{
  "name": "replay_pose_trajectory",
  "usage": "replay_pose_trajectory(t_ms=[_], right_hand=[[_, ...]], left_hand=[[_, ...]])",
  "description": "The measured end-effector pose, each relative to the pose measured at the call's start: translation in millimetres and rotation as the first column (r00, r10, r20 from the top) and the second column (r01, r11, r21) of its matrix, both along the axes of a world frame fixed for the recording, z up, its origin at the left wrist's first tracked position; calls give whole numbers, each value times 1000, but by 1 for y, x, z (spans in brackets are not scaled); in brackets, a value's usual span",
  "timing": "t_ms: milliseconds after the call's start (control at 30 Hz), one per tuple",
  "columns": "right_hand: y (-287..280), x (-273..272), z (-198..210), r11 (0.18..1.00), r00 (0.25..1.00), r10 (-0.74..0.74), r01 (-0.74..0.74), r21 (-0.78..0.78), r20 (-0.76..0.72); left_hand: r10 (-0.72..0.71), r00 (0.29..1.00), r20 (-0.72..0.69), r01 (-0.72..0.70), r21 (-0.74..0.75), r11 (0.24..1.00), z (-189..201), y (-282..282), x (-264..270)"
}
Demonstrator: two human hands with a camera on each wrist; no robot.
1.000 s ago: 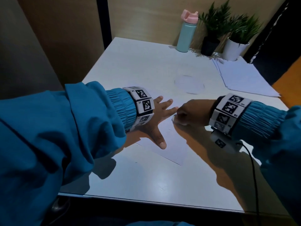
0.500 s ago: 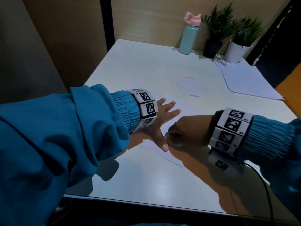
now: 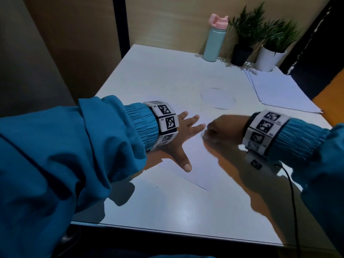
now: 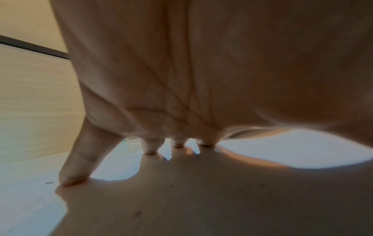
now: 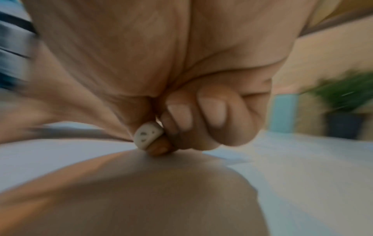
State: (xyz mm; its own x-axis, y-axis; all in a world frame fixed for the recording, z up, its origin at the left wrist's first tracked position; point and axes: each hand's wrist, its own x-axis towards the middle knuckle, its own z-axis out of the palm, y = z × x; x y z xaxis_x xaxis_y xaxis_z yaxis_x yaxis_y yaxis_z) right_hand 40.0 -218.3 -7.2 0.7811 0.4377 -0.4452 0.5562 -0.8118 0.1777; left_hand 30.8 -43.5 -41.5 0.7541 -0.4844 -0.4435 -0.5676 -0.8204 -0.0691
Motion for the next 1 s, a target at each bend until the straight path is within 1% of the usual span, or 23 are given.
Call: replay_pose_trajectory(t_ms=[67, 100, 167, 200, 233, 267, 367, 400, 433, 467, 533, 600, 633, 733, 800, 867, 967, 1000], right_hand=[[-6, 11, 0, 999, 998, -42, 43, -9, 35], [-3, 3, -2, 1000, 1000, -13, 13, 7, 18], [8, -26, -12, 991, 993, 107, -102, 89, -51], [12, -39, -14, 985, 985, 139, -127, 117, -101], [11, -40, -13, 984, 983, 143, -129, 120, -116], [8, -31, -12, 988, 989, 119, -108, 113, -92], [-9, 9, -3, 998, 998, -62, 61, 29, 16], [-11, 14, -3, 997, 997, -78, 78, 19, 29], [-9, 10, -5, 998, 998, -55, 55, 16, 26], [-4, 1, -7, 1000, 1000, -1, 1, 24, 1], [9, -29, -13, 989, 988, 116, -106, 100, -99], [14, -43, -11, 985, 973, 142, -120, 127, -181], [13, -36, -10, 987, 977, 127, -107, 123, -169], [-3, 2, -3, 999, 999, -33, 33, 33, -20], [-8, 12, -2, 996, 995, -84, 85, -21, 48], [-2, -3, -7, 998, 998, -54, 55, -25, 41], [13, -40, -15, 996, 999, 26, -24, 85, -29], [15, -45, -15, 995, 998, 44, -41, 91, -38]], left_hand=[[2, 1000, 1, -2, -6, 1000, 0, 0, -2], [2, 1000, 6, -2, -4, 1000, 0, 0, -3], [-3, 1000, 19, 3, -8, 1000, 0, -1, -3], [-3, 1000, 20, 3, -9, 1000, 0, -1, -2], [-1, 1000, 22, 1, -11, 1000, 0, 0, -2], [5, 1000, 23, -5, -17, 1000, 0, 1, -2], [10, 1000, 25, -9, -41, 999, -2, 4, -2], [9, 1000, 23, -8, -40, 999, -3, 4, -1], [9, 1000, 19, -8, -38, 999, -3, 4, -1], [7, 1000, 16, -7, -32, 999, -2, 4, 0], [-3, 1000, 20, 3, -4, 1000, -2, 2, 1], [-3, 1000, 26, 3, 8, 1000, -1, 1, 1], [-3, 1000, 22, 2, 7, 1000, -1, 1, 1], [3, 1000, 20, -3, -4, 1000, 0, 1, 0], [2, 1000, 26, -2, -4, 1000, 2, 1, -3], [8, 1000, 18, -8, -1, 1000, 3, 0, -3], [8, 1000, 5, -8, 10, 1000, 5, 0, -1], [8, 1000, 7, -8, 14, 1000, 6, 0, -1]])
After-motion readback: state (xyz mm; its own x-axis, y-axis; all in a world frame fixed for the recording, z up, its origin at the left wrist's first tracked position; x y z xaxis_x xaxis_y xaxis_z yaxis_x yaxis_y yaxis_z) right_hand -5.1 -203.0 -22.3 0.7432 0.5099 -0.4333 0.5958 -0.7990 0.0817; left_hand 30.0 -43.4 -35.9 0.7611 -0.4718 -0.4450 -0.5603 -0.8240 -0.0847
